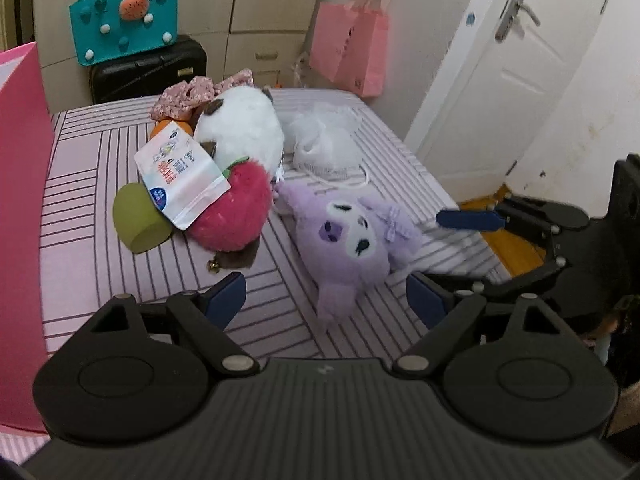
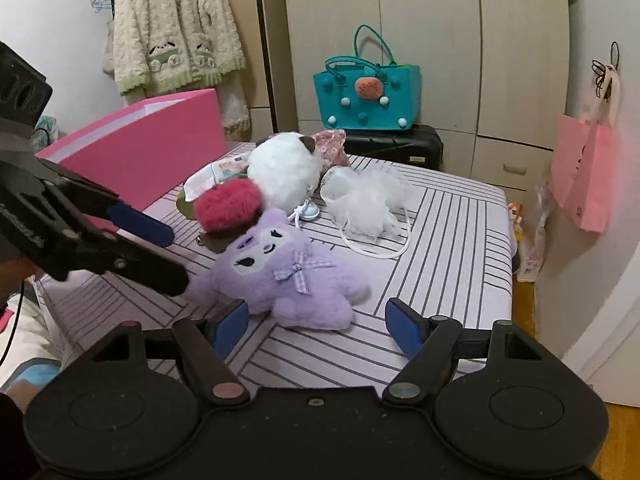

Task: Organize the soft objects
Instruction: 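Reach the right gripper to the purple plush doll and grasp it, then lift the purple plush doll and carry it over the pink box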

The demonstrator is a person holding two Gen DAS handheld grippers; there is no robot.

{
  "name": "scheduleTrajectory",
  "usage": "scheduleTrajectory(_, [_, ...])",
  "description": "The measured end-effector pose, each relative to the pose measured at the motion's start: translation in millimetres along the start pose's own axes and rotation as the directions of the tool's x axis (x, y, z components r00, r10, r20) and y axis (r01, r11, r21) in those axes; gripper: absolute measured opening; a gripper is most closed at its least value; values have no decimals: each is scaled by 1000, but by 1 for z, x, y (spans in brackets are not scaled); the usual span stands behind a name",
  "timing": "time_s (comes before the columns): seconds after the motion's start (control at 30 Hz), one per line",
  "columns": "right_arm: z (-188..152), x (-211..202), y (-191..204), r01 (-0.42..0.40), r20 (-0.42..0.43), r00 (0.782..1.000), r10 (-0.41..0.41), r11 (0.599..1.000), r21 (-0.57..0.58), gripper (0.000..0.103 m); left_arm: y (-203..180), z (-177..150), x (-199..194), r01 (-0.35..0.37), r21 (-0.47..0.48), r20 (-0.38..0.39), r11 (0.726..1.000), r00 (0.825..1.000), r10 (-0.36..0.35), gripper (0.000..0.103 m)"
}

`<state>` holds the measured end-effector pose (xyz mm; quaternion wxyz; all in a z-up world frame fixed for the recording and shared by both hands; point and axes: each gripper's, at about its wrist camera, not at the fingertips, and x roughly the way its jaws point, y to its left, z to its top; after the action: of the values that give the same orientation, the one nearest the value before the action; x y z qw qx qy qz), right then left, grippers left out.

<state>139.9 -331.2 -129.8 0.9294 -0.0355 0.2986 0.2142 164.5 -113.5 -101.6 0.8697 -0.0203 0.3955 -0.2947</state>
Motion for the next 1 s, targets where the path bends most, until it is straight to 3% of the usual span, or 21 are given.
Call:
scheduleTrajectory(0.13, [-3,5,2,-32,-16,999,31,999,-35,80,3,-2,3,39,-50,75,998,997,-35,85])
scheduleTrajectory(0.47, [-4,24,2,-51,-51,997,49,998,-29,81,-4,-8,37,34,-104,63,994,998,-28,49])
scheduleTrajectory(1.0, [-17,23,20,3,35,999,-1,998,-56,74,-12,-13,39,37,-110,77,993,997,-28,44])
